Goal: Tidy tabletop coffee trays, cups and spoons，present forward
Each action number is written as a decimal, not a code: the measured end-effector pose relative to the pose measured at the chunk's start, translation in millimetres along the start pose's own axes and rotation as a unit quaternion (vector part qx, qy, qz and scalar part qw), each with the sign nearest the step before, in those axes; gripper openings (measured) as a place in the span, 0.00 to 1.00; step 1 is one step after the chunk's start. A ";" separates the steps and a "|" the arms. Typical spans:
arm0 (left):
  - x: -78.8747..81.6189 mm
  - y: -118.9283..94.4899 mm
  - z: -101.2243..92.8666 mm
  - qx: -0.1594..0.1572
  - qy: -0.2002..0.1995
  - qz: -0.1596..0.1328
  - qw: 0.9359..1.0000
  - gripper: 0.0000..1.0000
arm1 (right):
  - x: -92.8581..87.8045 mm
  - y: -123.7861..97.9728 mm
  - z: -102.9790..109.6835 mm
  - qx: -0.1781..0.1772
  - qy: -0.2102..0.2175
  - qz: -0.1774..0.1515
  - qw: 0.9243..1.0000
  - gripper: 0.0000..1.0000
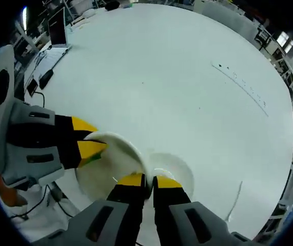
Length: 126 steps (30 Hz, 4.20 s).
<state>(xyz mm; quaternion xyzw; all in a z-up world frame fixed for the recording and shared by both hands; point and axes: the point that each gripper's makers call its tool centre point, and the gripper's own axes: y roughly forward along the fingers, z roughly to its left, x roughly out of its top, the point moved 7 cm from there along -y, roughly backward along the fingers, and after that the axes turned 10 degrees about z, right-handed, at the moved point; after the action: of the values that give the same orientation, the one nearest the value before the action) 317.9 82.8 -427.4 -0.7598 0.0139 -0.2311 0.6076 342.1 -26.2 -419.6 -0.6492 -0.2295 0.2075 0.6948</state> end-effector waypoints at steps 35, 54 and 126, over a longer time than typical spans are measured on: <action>10.1 40.6 -51.7 -0.017 0.046 0.063 0.997 0.08 | -32.2 30.2 -60.8 0.040 0.043 0.028 0.998 0.07; 8.8 48.3 -52.0 -0.022 0.050 0.036 0.998 0.11 | -39.5 41.0 -60.3 0.068 0.048 -0.033 0.996 0.09; -157.2 -88.3 76.7 0.030 0.175 -0.542 0.821 0.27 | -326.9 -67.2 -160.4 -0.132 0.050 -0.674 0.725 0.40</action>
<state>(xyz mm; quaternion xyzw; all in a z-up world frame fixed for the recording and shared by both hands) 182.8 223.6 -409.8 -0.5729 -0.3015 -0.6522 0.3943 171.6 -352.1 -377.1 -0.4181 -0.5964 -0.3807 0.5698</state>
